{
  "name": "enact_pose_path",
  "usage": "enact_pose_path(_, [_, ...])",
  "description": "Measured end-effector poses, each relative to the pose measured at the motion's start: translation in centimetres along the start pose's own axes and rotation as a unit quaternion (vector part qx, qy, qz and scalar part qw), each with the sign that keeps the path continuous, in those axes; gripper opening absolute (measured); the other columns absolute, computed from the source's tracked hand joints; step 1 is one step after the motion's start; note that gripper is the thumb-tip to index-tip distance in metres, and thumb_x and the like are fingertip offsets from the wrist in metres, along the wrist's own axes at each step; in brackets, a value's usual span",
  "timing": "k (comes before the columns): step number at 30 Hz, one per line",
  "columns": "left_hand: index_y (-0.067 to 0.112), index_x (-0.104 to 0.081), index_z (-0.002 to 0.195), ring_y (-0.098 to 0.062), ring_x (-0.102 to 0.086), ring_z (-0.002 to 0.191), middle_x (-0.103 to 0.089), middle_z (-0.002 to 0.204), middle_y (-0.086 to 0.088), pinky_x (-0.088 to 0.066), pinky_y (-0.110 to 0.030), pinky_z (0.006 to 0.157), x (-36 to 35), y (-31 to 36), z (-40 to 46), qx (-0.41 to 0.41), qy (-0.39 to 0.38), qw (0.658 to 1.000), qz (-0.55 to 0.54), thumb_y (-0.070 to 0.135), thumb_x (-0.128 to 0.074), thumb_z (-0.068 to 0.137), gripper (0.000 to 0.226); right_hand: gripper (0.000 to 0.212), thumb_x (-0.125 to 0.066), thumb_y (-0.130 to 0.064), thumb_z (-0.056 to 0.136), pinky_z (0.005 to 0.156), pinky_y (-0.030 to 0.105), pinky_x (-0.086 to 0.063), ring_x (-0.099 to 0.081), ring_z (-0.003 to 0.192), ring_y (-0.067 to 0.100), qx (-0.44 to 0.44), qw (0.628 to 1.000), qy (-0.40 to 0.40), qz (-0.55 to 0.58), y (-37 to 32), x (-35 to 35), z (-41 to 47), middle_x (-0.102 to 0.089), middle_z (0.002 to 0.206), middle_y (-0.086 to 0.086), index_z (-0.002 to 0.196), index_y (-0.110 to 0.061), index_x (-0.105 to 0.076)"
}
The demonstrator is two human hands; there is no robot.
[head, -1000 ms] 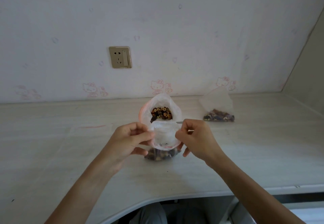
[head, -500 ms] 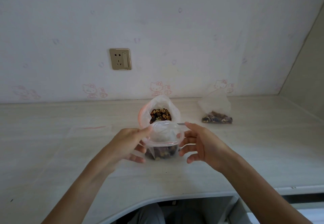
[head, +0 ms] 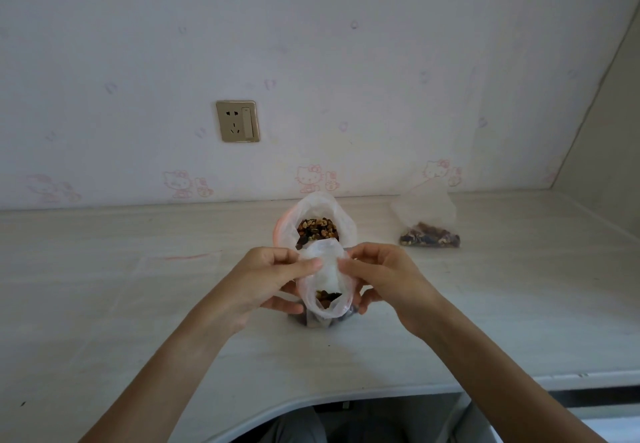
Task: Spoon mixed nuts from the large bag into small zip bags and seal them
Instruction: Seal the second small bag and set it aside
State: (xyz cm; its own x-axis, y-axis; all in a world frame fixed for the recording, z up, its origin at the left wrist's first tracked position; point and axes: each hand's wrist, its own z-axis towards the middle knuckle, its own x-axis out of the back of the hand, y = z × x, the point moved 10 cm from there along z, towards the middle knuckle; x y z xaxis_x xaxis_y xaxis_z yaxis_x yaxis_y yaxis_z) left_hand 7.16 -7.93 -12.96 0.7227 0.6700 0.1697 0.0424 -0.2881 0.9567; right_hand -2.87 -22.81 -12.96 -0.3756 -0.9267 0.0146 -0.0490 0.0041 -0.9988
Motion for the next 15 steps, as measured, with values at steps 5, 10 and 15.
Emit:
enact_pose_path(5, [0.007, -0.073, 0.083, -0.019, -0.069, 0.053, -0.067, 0.06, -0.006, -0.062, -0.035, 0.053, 3.0, 2.3, -0.3, -0.091, 0.13, 0.985, 0.07, -0.006, -0.075, 0.082, 0.014, 0.02, -0.061, 0.002, 0.088, 0.039, 0.03, -0.048, -0.058, 0.041, 0.023, 0.138, 0.951, 0.129, -0.243, -3.6, 1.9, -0.7, -0.059, 0.051, 0.007, 0.087, -0.016, -0.068])
enact_pose_path(10, [0.027, -0.065, 0.073, -0.015, -0.071, 0.054, -0.061, 0.053, 0.003, -0.06, -0.034, 0.059, 3.1, 4.9, -1.8, -0.216, 0.214, 0.912, 0.277, -0.002, -0.068, 0.082, 0.031, 0.018, -0.056, -0.009, 0.092, 0.042, 0.019, -0.033, -0.043, 0.038, 0.007, 0.252, 0.826, 0.155, -0.48, -5.1, 0.0, -1.7, -0.043, 0.047, -0.016, 0.103, -0.018, -0.067])
enact_pose_path(15, [0.009, -0.065, 0.095, -0.02, -0.072, 0.059, -0.073, 0.07, -0.008, -0.063, -0.037, 0.061, 3.2, 1.0, -0.7, -0.074, 0.131, 0.979, 0.138, 0.034, -0.076, 0.093, 0.027, 0.027, -0.059, -0.039, 0.102, 0.048, 0.034, -0.056, -0.068, 0.055, 0.02, 0.019, 0.98, 0.085, -0.176, 0.1, 2.8, -0.4, -0.068, 0.069, 0.005, 0.1, -0.013, -0.066])
